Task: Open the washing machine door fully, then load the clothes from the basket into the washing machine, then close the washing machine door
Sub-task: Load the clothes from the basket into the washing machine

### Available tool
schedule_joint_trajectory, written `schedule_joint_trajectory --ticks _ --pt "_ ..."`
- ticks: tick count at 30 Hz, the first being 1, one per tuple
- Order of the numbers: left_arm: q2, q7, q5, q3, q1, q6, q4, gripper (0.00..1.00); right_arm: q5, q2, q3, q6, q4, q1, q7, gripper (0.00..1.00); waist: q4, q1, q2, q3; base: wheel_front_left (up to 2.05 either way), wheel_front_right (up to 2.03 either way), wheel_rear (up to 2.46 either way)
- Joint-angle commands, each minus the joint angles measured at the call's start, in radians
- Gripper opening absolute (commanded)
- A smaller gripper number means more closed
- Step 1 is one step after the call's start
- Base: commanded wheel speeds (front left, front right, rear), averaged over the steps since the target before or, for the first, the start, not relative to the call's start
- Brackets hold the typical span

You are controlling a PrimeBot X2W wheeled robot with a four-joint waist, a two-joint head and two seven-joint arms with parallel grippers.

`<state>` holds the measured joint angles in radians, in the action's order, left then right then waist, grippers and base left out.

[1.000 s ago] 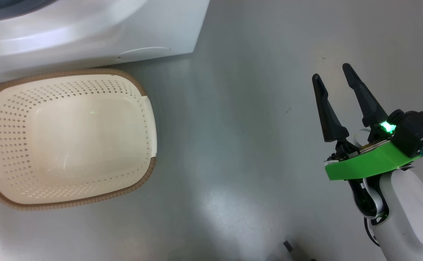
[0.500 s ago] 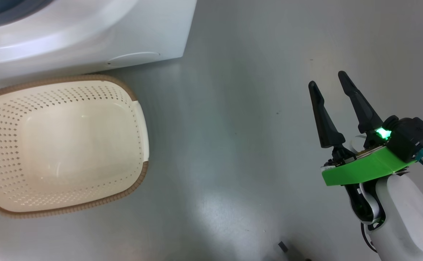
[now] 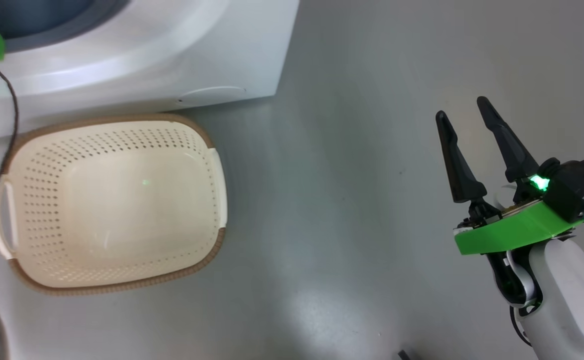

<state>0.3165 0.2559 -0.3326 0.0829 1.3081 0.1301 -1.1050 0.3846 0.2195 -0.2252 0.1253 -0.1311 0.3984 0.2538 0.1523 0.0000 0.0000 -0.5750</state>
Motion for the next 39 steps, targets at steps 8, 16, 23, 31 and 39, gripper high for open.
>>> schedule_joint_trajectory --ticks 8,16,23,31,39 --pt "-0.007 0.006 -0.004 -0.085 -0.216 0.000 0.218 1.00 0.007 0.034 -0.014 0.005 0.009 -0.042 0.008 1.00 -0.055 0.0000 0.0000 0.086 0.00 0.00 0.00" --pt "-0.064 0.006 0.027 -0.153 -0.409 0.000 0.349 1.00 0.007 0.056 -0.013 0.005 -0.004 -0.065 0.008 1.00 -0.091 0.0000 0.0000 0.167 0.00 0.00 0.00" --pt "-0.109 0.006 0.056 -0.199 -0.577 0.000 0.455 1.00 0.008 0.069 -0.007 0.005 -0.018 -0.098 0.008 1.00 -0.123 0.0000 0.0000 0.236 0.00 0.00 0.00" --pt "-0.147 0.006 0.066 -0.215 -0.742 0.000 0.557 1.00 0.012 0.077 0.007 0.005 -0.025 -0.142 0.008 1.00 -0.146 0.0000 0.0000 0.305 0.00 0.00 0.00" --pt "-0.158 0.006 0.068 -0.214 -0.895 0.001 0.647 1.00 0.016 0.081 0.019 0.005 -0.026 -0.190 0.008 1.00 -0.162 0.0000 0.0000 0.367 0.00 0.00 0.00"
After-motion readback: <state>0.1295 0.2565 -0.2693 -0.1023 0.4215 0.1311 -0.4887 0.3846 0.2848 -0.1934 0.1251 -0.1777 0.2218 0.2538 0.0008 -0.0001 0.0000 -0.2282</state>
